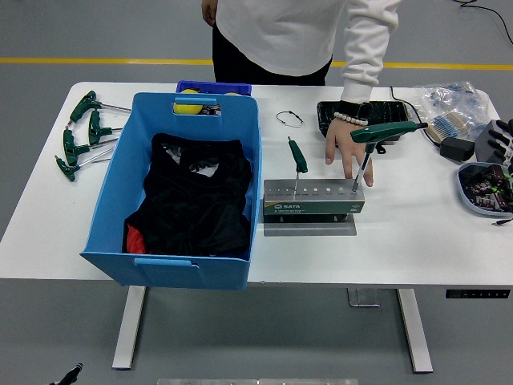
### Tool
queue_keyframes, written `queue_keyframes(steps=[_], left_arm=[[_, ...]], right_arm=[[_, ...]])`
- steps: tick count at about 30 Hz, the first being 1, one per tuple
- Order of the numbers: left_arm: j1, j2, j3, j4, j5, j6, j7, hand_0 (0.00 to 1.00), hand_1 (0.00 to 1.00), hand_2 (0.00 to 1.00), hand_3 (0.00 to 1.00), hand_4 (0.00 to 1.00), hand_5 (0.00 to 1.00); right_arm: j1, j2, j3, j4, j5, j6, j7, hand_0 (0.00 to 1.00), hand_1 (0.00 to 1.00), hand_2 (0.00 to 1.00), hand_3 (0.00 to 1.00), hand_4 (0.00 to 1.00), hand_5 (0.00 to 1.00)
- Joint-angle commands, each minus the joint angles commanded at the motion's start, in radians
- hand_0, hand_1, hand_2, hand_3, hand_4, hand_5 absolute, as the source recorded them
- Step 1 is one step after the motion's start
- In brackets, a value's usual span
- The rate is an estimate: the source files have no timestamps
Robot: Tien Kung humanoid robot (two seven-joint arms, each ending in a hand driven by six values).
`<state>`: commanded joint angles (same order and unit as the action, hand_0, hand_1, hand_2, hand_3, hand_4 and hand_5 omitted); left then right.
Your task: Lift tool from toolbox,place it in box,lift tool from toolbox,place it in box
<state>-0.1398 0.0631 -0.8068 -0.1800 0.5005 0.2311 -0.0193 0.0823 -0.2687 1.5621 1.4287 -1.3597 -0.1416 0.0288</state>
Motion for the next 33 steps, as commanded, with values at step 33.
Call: queue_keyframes(steps=[33], left_arm=[[0.003,0.004,0.002,0.0,0.019,0.003,0.009,0.782,0.804,0.823,0.737,0.722,0.597]], right_arm=[[0.487,-0.271,-0.604,-0.004,-0.553,0.194,-0.126,0.981,0.863,0.837,0.892,0.998,0.753]])
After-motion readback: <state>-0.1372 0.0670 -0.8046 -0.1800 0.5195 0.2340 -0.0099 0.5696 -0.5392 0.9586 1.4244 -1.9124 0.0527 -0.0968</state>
